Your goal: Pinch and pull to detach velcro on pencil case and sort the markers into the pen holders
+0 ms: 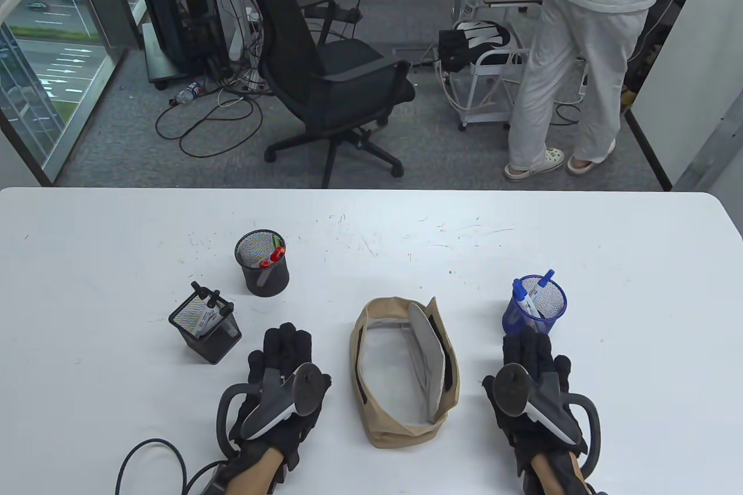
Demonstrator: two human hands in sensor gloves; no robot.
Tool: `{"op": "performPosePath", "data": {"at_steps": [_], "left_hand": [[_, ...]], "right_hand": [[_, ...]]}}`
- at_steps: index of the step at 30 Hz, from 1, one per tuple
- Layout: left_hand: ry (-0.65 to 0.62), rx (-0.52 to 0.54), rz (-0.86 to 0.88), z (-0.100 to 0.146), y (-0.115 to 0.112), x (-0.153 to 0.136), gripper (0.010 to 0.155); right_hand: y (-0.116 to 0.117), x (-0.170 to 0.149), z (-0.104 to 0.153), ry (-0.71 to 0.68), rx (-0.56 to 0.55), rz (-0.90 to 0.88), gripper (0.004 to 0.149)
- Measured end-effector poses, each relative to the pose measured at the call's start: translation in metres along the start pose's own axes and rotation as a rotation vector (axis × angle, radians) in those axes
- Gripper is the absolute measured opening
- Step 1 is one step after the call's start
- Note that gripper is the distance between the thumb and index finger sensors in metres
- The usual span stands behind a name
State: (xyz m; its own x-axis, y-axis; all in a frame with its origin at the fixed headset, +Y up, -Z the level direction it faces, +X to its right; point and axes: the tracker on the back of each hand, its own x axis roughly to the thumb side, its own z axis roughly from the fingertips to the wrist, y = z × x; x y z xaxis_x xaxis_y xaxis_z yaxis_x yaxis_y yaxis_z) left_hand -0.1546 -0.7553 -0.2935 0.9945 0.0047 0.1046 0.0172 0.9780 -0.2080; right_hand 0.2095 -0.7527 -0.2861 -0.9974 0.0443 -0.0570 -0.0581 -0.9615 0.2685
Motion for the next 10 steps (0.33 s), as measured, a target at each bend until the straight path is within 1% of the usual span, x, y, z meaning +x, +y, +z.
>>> {"op": "performPosePath", "data": {"at_steps": [10], "left_hand": [[0.006,0.002,-0.004,0.0,0.0003,-0.0018,0.085]], "right_hand": [[0.0009,0.0004,-0.0016,-0.021,0.004,-0.021,0.076]]}}
